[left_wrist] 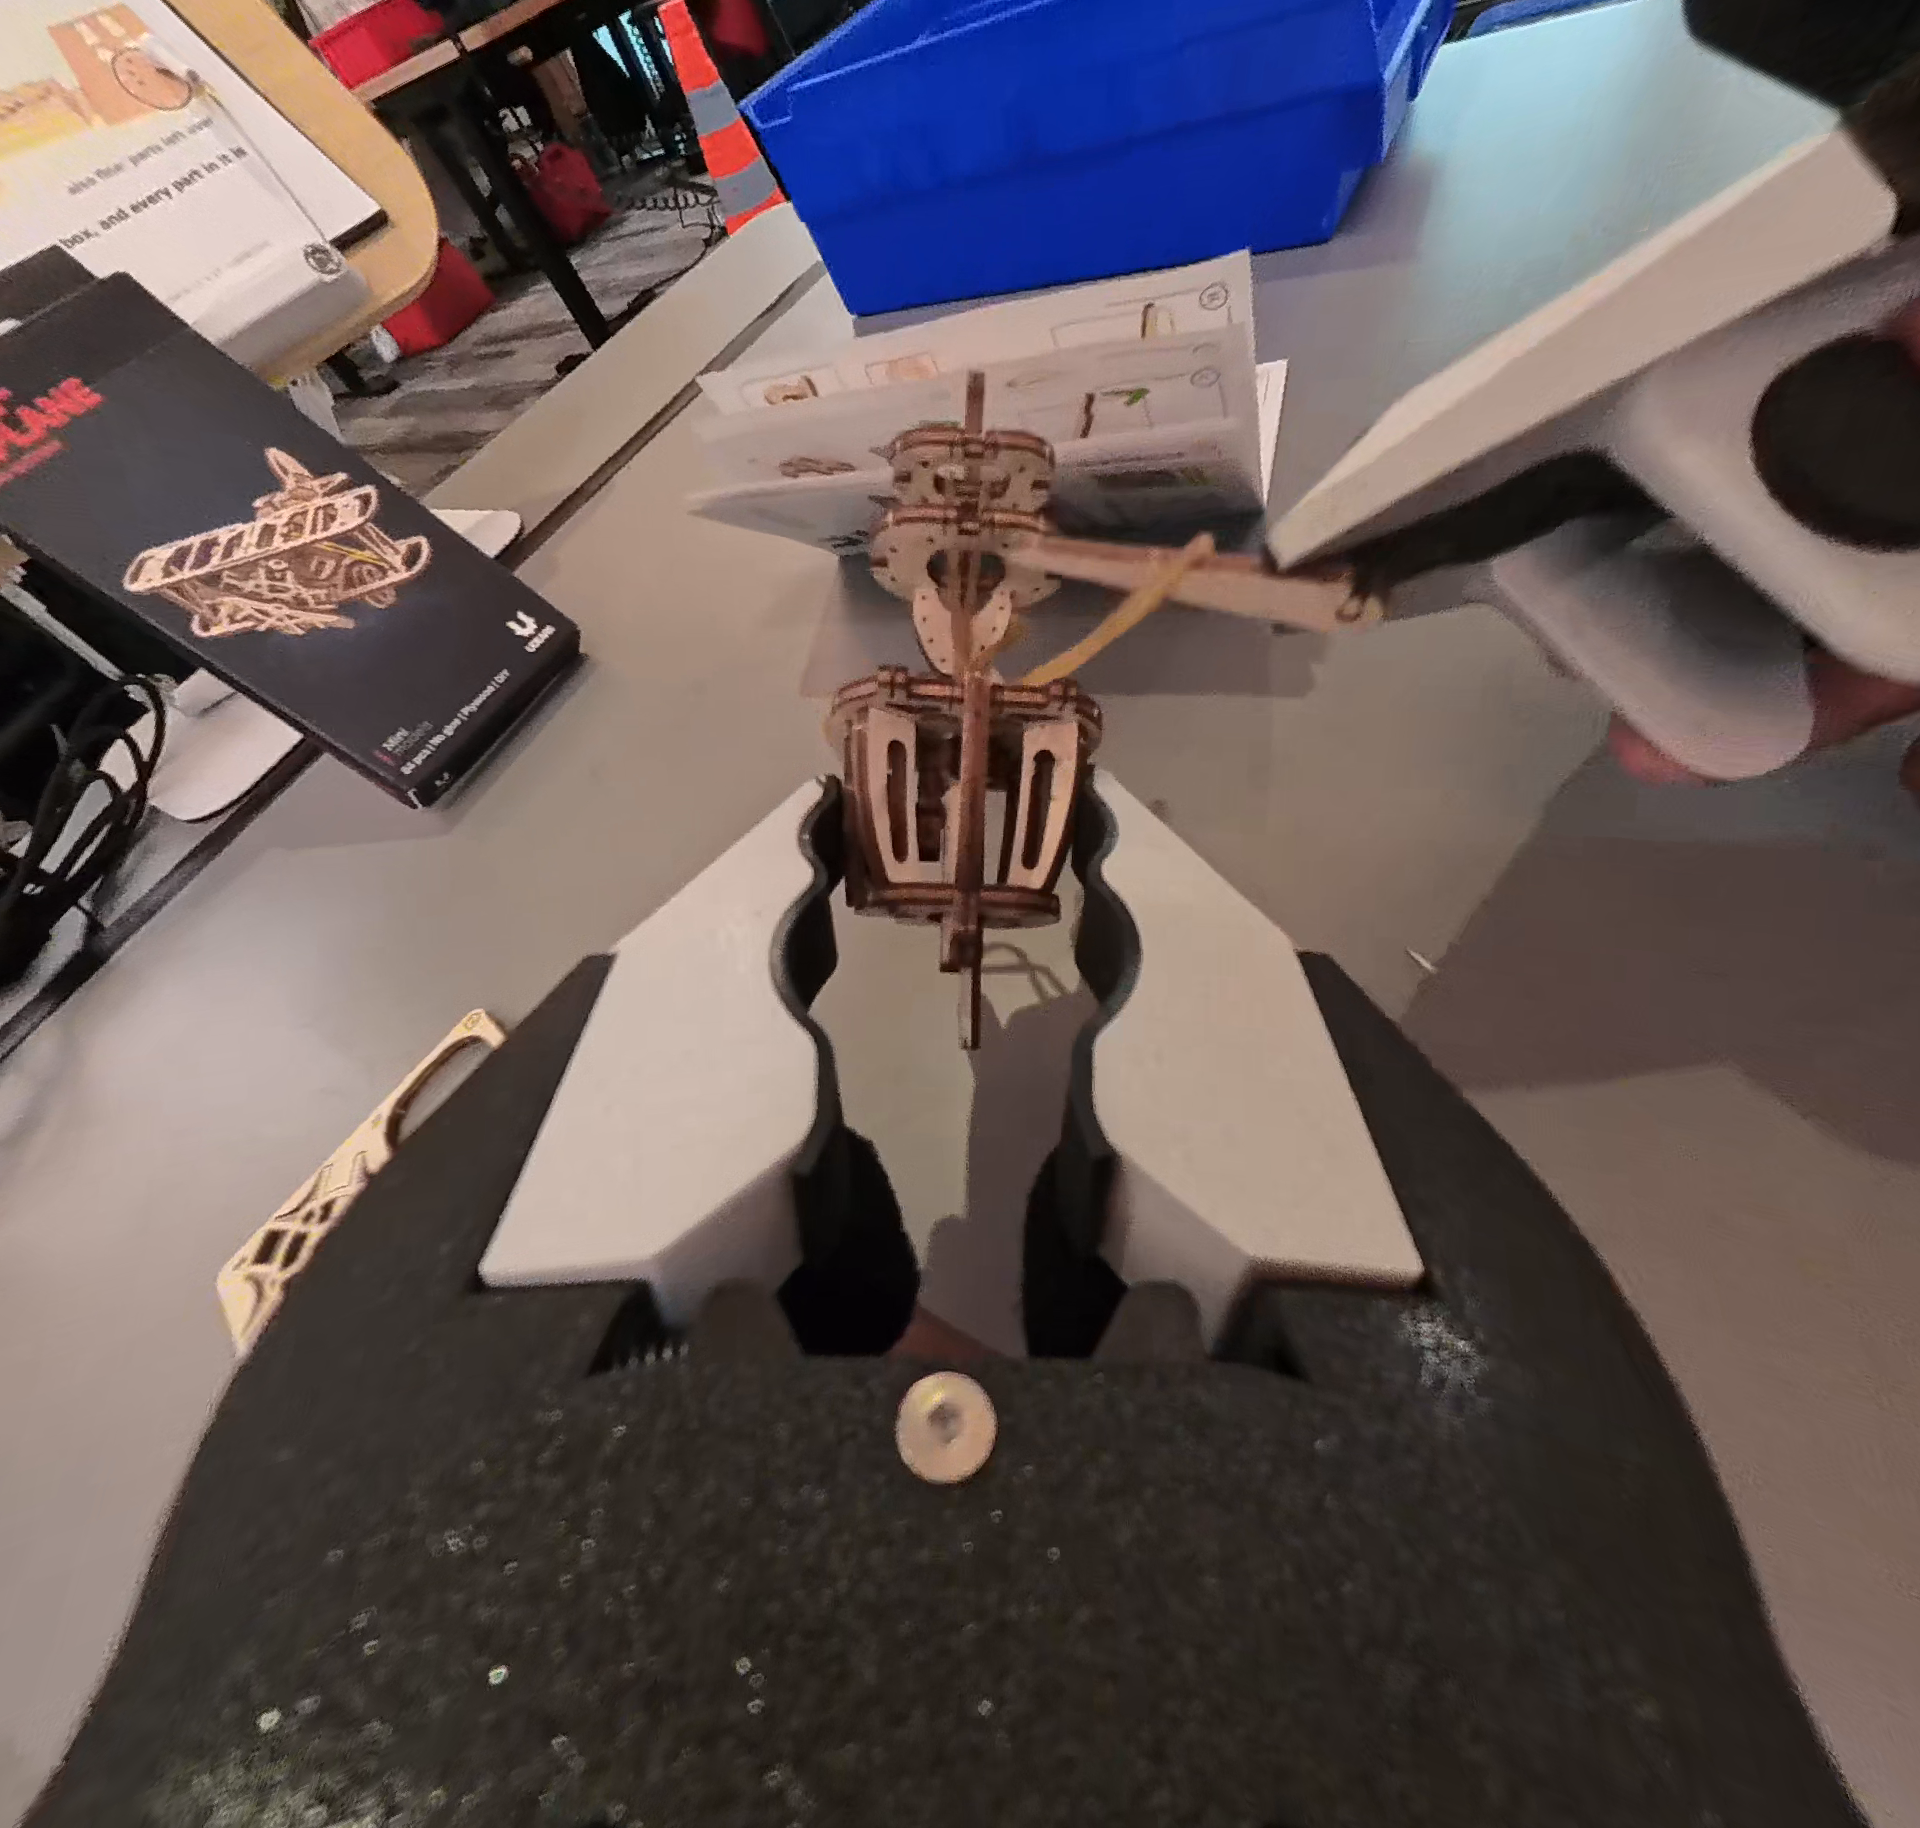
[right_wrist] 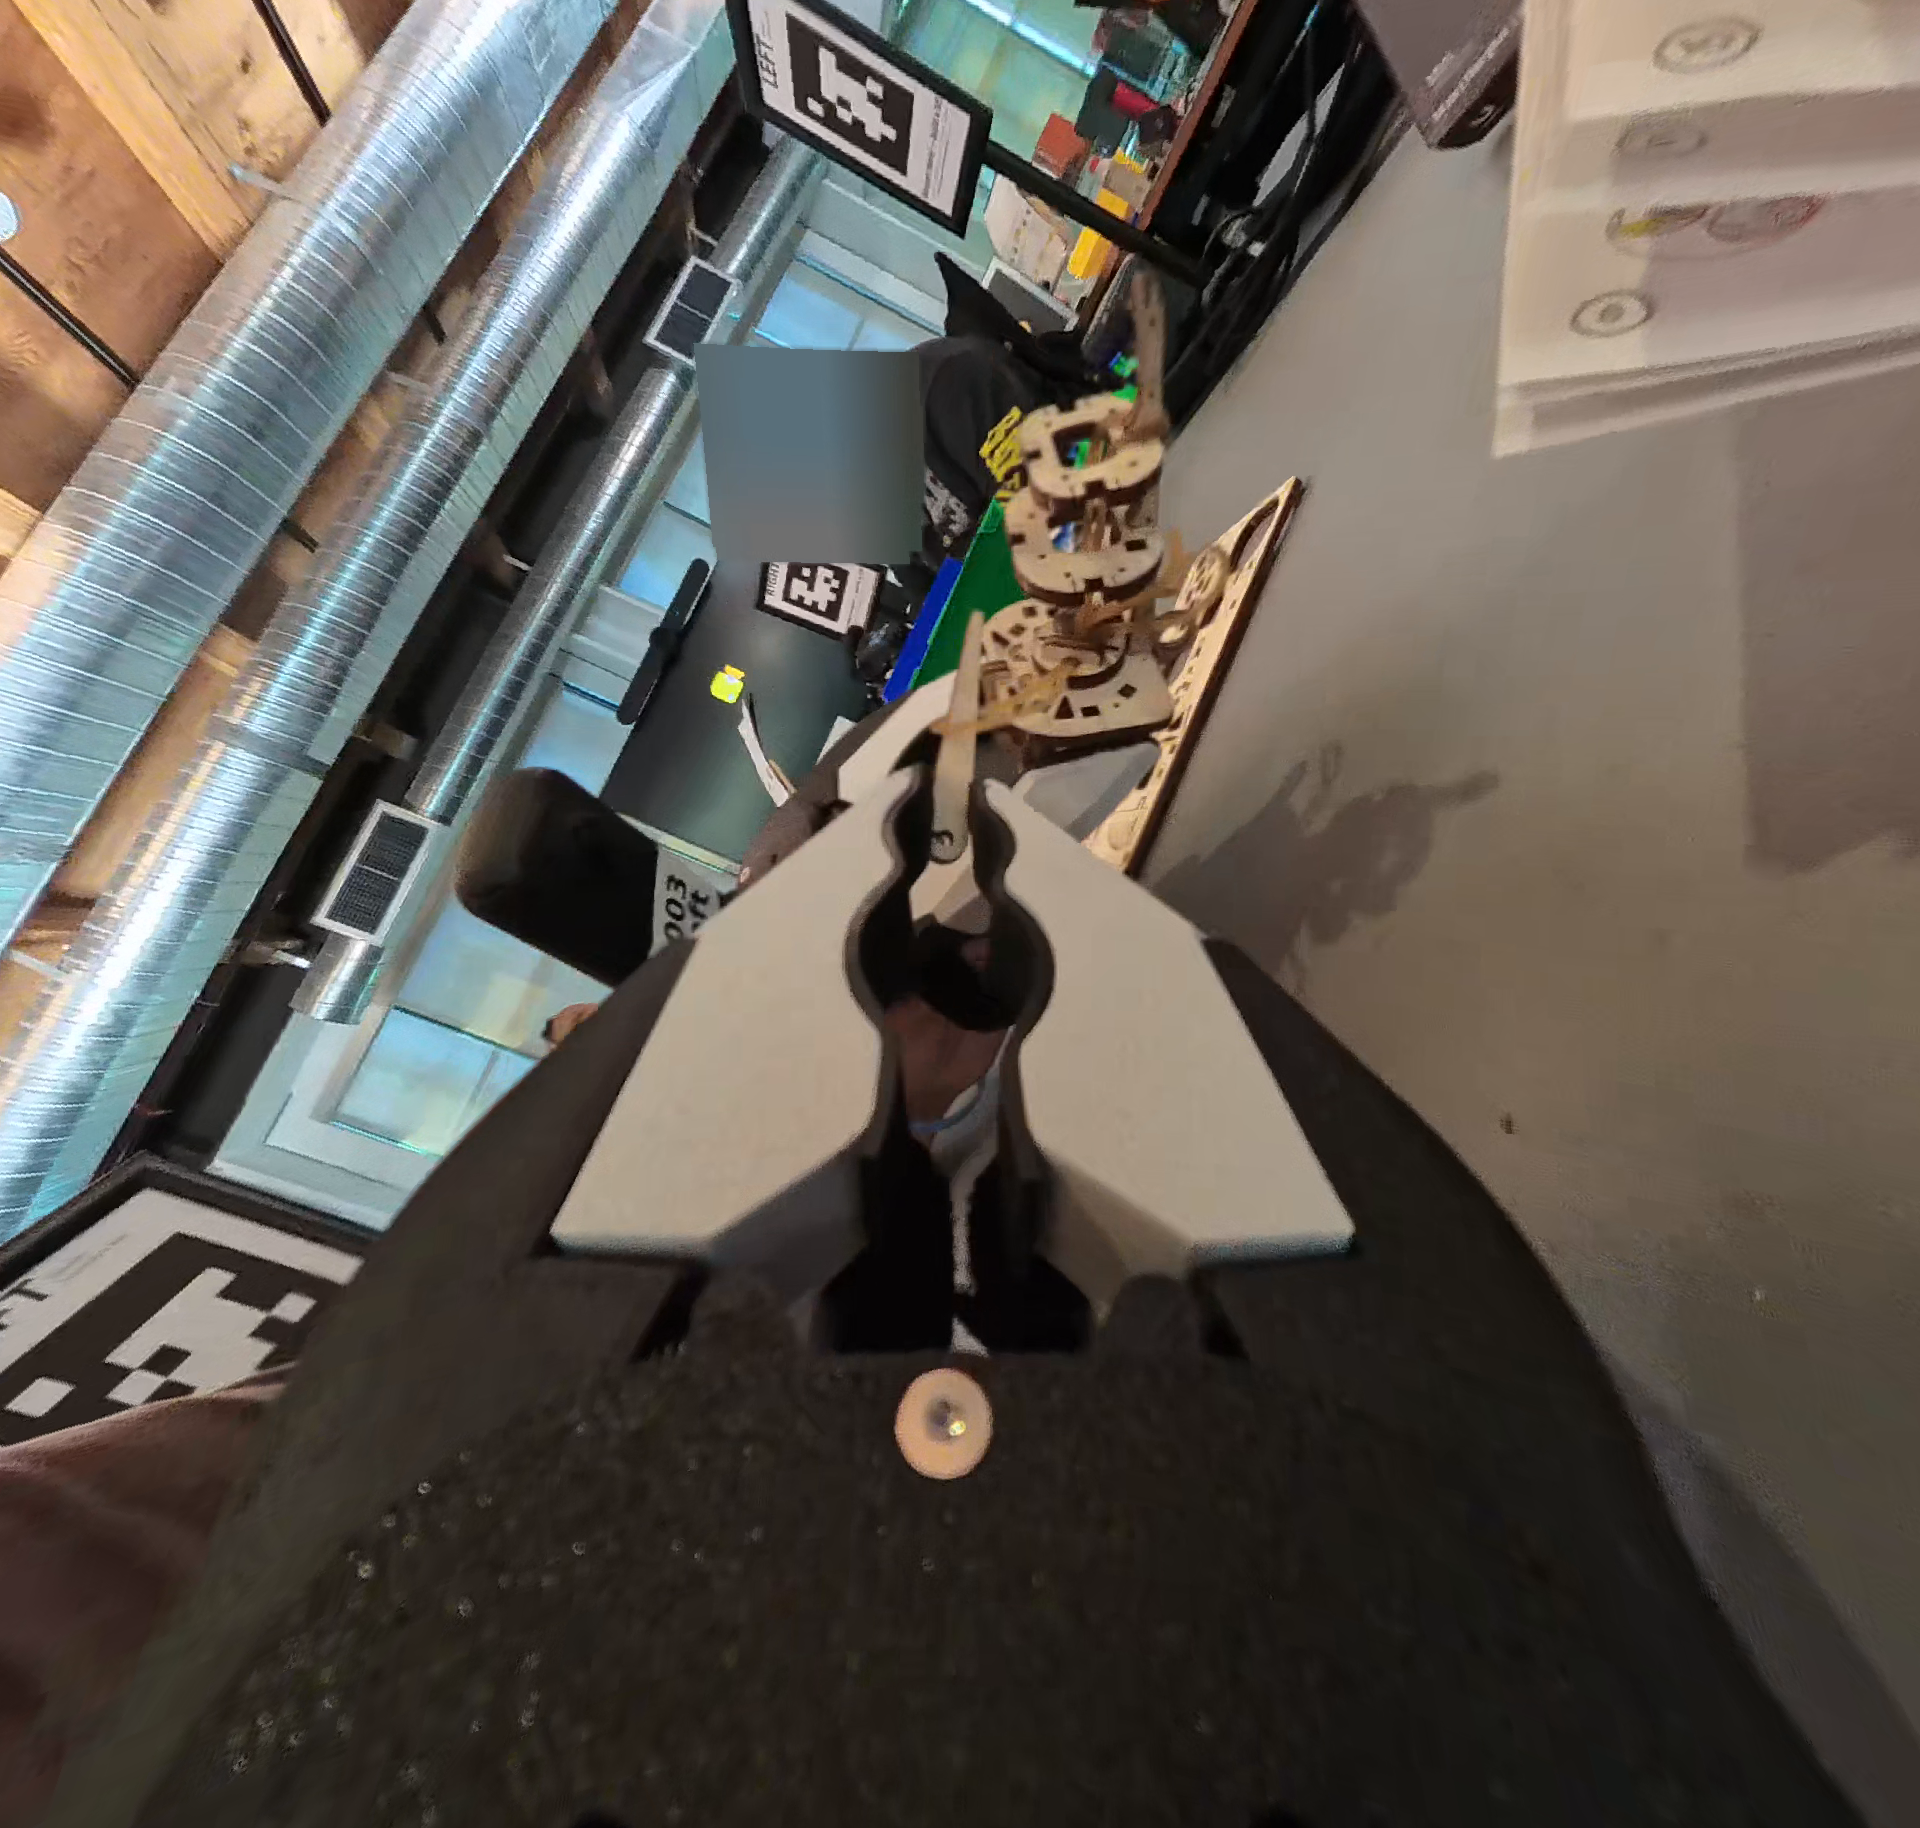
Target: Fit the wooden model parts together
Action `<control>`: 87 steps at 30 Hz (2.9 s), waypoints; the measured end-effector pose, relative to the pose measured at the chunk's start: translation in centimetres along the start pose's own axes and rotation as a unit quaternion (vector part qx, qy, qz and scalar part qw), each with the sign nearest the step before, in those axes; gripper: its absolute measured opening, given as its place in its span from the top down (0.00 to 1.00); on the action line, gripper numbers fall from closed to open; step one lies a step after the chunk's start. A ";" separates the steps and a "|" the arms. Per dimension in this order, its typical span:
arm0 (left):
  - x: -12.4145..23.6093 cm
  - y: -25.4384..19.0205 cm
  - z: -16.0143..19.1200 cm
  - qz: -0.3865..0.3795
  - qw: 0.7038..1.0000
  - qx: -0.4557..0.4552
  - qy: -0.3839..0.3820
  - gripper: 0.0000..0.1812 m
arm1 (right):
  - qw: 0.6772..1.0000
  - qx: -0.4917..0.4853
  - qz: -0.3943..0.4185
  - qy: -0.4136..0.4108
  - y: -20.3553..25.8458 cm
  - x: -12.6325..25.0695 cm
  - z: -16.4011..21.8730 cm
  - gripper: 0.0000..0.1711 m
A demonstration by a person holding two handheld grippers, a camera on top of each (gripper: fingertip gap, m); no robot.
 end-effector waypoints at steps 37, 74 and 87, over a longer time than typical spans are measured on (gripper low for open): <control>0.5 0.0 -0.9 -0.007 0.998 0.061 -0.014 0.78 | 0.975 -0.148 -0.090 -0.139 -0.3 -2.9 -1.5 0.97; 0.4 -0.2 0.2 0.086 0.981 0.171 0.031 0.78 | 1.000 -0.013 -0.020 0.001 0.4 -2.4 -0.9 0.85; 0.5 -0.5 0.0 0.090 0.983 0.158 0.026 0.78 | 0.999 0.003 -0.029 0.031 0.9 -1.0 -0.6 0.84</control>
Point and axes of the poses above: each gripper's, where its closed fingertips meet, x back along the fingers, z out of its underside, y = z × x across the jaws, the point moved 2 cm from there along x, back along the fingers, and after that the axes turned 9 degrees about x, right-handed, at the moved point
